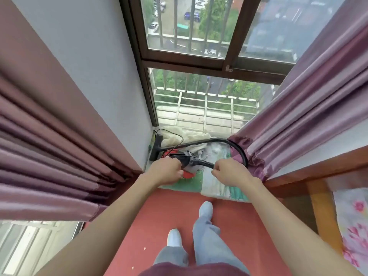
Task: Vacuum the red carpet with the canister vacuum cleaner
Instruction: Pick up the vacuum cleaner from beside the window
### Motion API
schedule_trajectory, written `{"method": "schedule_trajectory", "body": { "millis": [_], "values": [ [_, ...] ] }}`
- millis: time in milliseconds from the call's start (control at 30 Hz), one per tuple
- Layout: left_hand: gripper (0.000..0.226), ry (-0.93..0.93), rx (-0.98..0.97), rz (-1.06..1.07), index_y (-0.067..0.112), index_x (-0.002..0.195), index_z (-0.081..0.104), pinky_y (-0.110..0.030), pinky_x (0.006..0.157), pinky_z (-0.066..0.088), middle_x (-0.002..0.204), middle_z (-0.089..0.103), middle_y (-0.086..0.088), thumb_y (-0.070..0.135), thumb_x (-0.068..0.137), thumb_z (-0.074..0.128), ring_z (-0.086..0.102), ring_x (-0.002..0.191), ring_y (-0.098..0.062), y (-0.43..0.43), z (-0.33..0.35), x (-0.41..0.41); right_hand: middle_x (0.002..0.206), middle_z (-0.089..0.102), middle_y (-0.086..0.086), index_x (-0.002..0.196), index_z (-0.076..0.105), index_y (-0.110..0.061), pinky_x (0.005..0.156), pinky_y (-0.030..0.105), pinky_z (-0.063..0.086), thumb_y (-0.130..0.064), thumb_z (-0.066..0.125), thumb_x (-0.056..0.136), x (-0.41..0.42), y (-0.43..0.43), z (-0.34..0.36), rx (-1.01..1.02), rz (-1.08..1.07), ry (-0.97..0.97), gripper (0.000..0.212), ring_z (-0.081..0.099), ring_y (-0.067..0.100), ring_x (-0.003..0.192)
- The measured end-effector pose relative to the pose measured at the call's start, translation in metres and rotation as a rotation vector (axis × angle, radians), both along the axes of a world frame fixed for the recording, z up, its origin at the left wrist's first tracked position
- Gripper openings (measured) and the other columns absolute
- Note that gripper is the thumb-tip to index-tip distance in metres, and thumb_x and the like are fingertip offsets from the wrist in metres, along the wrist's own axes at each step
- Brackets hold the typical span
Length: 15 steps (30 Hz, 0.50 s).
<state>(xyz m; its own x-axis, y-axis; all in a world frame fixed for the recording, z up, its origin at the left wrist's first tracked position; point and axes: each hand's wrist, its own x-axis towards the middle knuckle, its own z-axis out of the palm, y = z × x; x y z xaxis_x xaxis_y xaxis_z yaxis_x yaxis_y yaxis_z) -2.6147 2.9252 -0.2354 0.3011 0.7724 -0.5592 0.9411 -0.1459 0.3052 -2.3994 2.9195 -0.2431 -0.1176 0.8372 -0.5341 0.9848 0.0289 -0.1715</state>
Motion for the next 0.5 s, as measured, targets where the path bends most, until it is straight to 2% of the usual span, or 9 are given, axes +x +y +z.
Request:
{"method": "schedule_trajectory", "body": {
  "millis": [100, 167, 333, 433, 500],
  "values": [
    [0.030, -0.016, -0.047, 0.076, 0.005, 0.092, 0.066, -0.036, 0.076, 0.051, 0.099, 0.070, -0.014, 0.029, 0.097, 0.048, 0.064, 0.093, -0.033, 0.032, -0.011, 0.003, 0.061, 0.044, 0.002, 0.062, 0.042, -0.013, 0.049, 0.030, 0.030, -0.023, 0.045, 0.091, 0.007, 0.044, -0.014, -0.034, 0.025, -0.001, 0.031, 0.043, 0.022, 0.058],
    [0.032, -0.070, -0.061, 0.156, 0.003, 0.093, 0.068, -0.039, 0.081, 0.054, 0.098, 0.071, -0.014, 0.029, 0.096, 0.048, 0.065, 0.094, -0.032, 0.054, -0.017, 0.002, 0.062, 0.043, 0.001, 0.061, 0.036, -0.016, 0.048, 0.030, 0.028, -0.023, 0.043, 0.092, 0.010, 0.076, -0.023, -0.030, 0.061, 0.008, 0.032, 0.042, 0.022, 0.058],
    [0.029, -0.120, -0.142, 0.354, 0.002, 0.087, 0.072, -0.041, 0.082, 0.056, 0.089, 0.076, -0.014, 0.023, 0.090, 0.051, 0.070, 0.086, -0.031, 0.094, -0.044, -0.012, 0.074, 0.053, 0.003, 0.072, 0.049, -0.013, 0.058, 0.032, 0.038, -0.024, 0.042, 0.093, -0.007, 0.133, -0.046, -0.049, 0.197, 0.018, 0.025, 0.054, 0.027, 0.075],
    [0.027, -0.080, -0.186, 0.412, 0.003, 0.081, 0.069, -0.042, 0.079, 0.056, 0.081, 0.074, -0.011, 0.024, 0.085, 0.051, 0.067, 0.078, -0.030, 0.109, -0.071, -0.029, 0.072, 0.049, 0.004, 0.073, 0.047, -0.012, 0.062, 0.032, 0.041, -0.024, 0.041, 0.094, -0.025, 0.154, -0.068, -0.083, 0.271, 0.046, 0.025, 0.051, 0.028, 0.072],
    [0.023, -0.061, -0.214, 0.429, 0.012, 0.072, 0.060, -0.044, 0.079, 0.055, 0.074, 0.068, -0.008, 0.029, 0.080, 0.047, 0.059, 0.068, -0.027, 0.120, -0.094, -0.037, 0.075, 0.049, 0.005, 0.075, 0.048, -0.012, 0.061, 0.032, 0.039, -0.024, 0.041, 0.094, -0.035, 0.166, -0.092, -0.110, 0.301, 0.050, 0.023, 0.051, 0.028, 0.073]
  ]
}}
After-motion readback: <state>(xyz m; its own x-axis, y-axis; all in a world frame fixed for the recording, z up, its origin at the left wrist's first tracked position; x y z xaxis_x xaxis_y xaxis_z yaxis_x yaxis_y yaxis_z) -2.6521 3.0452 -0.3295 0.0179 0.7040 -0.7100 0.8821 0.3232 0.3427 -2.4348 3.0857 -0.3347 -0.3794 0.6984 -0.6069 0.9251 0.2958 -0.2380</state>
